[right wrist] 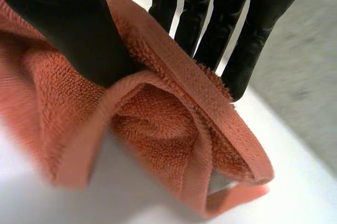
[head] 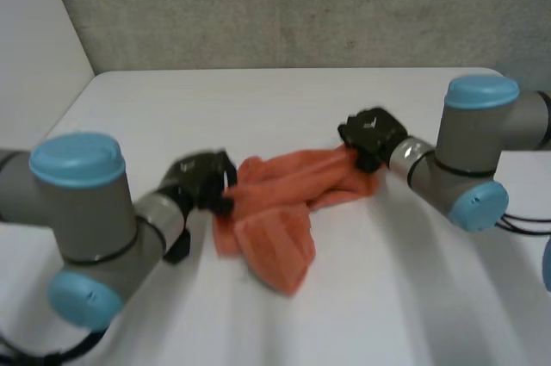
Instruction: Fold the laundry
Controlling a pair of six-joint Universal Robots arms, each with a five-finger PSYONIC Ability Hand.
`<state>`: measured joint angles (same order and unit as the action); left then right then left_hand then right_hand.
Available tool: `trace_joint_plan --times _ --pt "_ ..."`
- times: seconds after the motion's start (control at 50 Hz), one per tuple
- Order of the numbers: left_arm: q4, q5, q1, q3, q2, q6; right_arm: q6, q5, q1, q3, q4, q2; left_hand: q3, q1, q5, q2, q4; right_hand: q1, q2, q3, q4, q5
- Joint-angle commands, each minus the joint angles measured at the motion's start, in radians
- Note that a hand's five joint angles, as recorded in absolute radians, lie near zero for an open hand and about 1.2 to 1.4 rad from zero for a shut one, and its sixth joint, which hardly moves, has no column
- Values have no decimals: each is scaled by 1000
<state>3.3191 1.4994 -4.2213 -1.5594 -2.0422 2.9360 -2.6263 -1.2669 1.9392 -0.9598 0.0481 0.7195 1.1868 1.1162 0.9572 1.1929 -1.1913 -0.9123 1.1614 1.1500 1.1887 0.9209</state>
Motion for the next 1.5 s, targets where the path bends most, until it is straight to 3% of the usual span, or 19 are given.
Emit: trace_joint_plan --times 0.02,0.12,0.16,0.24,0.4,0.6,0.62,0.7,0.8,1.08,1.26,1.36,1.5 --pt "42 28 -31 394 0 187 -47 -163 9 419 -36 -31 209 280 264 203 -205 -484 235 246 208 301" --pt "184 79 -78 503 52 322 -164 -175 17 487 -138 47 209 280 264 203 -205 -484 235 246 208 301" --pt "207 81 -75 499 72 336 -283 -169 9 391 -219 192 209 280 264 203 -205 -484 235 246 208 301" --pt "299 75 -78 409 158 364 -339 -149 3 209 -277 311 209 280 264 203 -205 -484 235 246 208 301" --pt "318 68 -71 97 157 370 -255 -80 23 -202 -219 340 209 280 264 203 -205 -484 235 246 208 301" --pt "316 67 -88 -169 59 390 -118 -86 12 -381 7 245 209 280 264 203 -205 -484 235 246 208 301" --pt "315 67 -86 -189 59 390 -123 -85 11 -382 28 244 209 280 264 203 -205 -372 123 134 95 189" --pt "300 68 -86 -214 71 390 -144 -85 4 -386 45 261 209 280 264 203 -205 119 -368 -356 -395 -302" --pt "267 67 -75 -229 108 388 -240 -72 3 -405 47 351 209 280 264 203 -205 234 -483 -471 -510 -417" --pt "258 67 -103 -255 162 388 -325 -58 -138 -576 47 526 209 280 264 203 -205 408 -657 -645 -684 -591" --pt "257 65 -144 -249 162 385 -307 40 -233 -666 42 561 209 280 264 203 -205 378 -627 -616 -655 -561" --pt "257 65 -143 -252 162 385 -249 113 -240 -755 33 621 209 280 264 203 -205 369 -618 -607 -646 -552" --pt "257 65 -143 -254 162 385 -164 118 -240 -843 -51 643 209 280 264 203 -205 364 -613 -601 -640 -547"
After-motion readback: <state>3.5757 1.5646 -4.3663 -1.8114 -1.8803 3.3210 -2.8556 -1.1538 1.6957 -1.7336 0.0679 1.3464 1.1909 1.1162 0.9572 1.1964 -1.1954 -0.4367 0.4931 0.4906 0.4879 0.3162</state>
